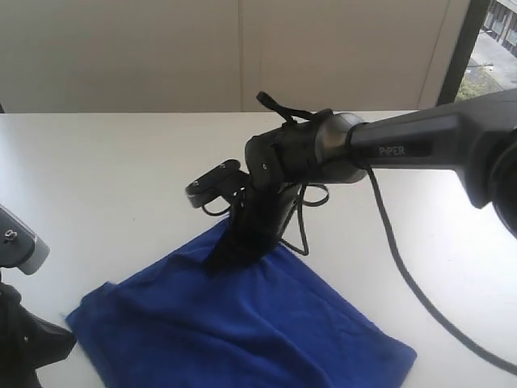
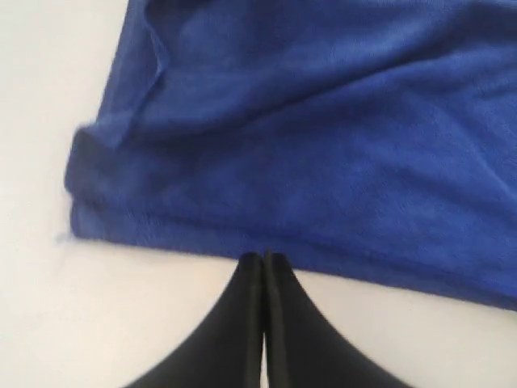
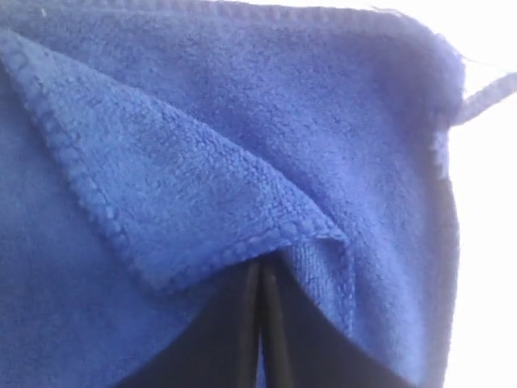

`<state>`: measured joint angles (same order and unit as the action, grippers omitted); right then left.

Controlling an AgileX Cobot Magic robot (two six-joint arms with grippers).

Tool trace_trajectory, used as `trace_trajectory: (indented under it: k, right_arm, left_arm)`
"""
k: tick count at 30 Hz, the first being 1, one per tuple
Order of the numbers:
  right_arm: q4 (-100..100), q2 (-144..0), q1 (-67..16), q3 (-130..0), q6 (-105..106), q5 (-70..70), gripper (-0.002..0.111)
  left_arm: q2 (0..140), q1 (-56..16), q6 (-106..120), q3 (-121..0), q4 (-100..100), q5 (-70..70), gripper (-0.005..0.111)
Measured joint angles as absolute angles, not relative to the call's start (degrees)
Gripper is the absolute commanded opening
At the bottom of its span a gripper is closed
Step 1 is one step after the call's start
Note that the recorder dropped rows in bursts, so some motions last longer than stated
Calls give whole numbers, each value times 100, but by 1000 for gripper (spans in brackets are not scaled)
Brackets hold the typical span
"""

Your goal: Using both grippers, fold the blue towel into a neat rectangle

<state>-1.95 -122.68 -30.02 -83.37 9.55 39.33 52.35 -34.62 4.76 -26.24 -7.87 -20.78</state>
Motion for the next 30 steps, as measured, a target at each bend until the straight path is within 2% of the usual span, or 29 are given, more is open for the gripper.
trace_trajectory:
  k: [4,11,18,25,30]
  right_arm:
    - [816,-12268,-2654,-8324,57,4159,0]
    - [1245,-12196,-2099,-8029,-593,4502,0]
    - [1338,-11815,-2022,-7767,-741,4836,0]
    - [1281,-9974,-1998,-7657,-105,5649,0]
    - [491,-9205,-1853,-7657,1230,5929,0]
  left_arm:
    - [5235,-3462,476,-2624,-787,-2078,0]
    - [5235,-3462,476,-2624,-787,-2078,0]
    - [5235,-3462,476,-2624,-787,-2050,0]
    - [5235,-3462,336,-2624,-787,-659,0]
    - [5837,-3110,203,-3304,-725,-1162,0]
